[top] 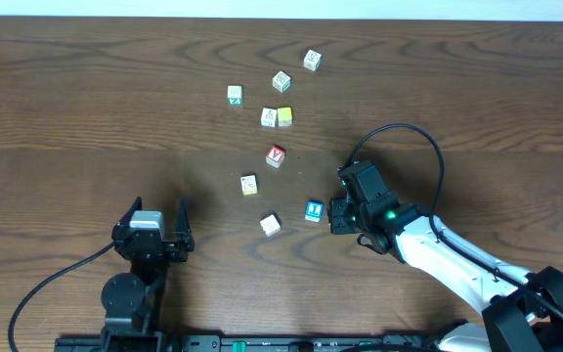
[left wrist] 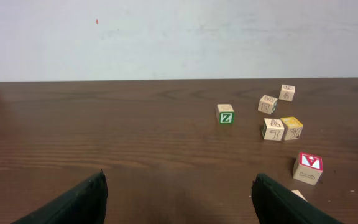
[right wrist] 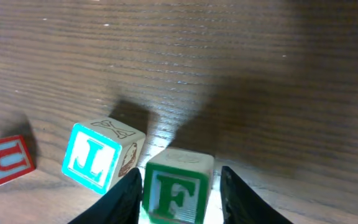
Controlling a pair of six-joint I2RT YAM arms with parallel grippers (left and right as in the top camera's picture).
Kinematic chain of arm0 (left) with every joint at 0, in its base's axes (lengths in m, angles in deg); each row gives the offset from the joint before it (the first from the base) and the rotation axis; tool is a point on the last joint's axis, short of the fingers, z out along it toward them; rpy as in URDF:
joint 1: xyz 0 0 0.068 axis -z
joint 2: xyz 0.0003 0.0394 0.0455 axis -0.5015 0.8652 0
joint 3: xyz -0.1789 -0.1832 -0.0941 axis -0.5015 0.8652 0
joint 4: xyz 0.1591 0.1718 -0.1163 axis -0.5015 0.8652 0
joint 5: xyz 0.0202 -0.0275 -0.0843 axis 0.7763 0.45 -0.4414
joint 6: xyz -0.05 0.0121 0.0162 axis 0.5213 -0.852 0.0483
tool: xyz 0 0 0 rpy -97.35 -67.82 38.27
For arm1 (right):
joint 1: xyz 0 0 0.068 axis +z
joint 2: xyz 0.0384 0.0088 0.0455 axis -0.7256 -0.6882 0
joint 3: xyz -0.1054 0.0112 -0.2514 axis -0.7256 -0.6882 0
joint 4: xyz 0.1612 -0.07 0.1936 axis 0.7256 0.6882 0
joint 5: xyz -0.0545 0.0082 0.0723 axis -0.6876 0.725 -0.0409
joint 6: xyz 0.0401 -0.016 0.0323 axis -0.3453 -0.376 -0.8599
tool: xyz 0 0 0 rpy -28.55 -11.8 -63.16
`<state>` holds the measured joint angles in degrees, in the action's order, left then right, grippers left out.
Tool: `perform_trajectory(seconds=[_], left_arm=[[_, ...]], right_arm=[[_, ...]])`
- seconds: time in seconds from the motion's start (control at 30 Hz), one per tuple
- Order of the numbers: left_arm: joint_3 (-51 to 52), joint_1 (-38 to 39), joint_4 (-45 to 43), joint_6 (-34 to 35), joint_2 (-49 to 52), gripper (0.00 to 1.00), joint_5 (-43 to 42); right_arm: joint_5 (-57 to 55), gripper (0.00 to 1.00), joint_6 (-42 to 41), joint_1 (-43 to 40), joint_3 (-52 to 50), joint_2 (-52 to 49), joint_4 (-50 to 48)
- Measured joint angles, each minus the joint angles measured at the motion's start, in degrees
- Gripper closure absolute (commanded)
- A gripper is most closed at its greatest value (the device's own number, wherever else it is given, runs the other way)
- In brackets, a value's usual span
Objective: Lift 3 blocks
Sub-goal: 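Carry the F block down and set it beside the blue L block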
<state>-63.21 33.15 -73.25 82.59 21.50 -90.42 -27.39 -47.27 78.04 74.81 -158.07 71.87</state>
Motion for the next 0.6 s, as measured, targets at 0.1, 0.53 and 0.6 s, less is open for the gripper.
perform_trajectory(seconds=[0.1,0.53,0.6], left_arm=[[0.0,0.0,0.0,0.0,0.0,0.25,0.0],[0.0,0.0,0.0,0.0,0.0,0.25,0.0],[0.0,0.0,0.0,0.0,0.0,0.25,0.0]], right_arm=[[-0.4,0.54,-0.1,0.0,0.0,0.0,0.0],[-0.6,0.51,0.1,0.0,0.1,0.0,-2.6],[-0.4,0.50,0.5,0.0,0.8,0.1,-2.3]])
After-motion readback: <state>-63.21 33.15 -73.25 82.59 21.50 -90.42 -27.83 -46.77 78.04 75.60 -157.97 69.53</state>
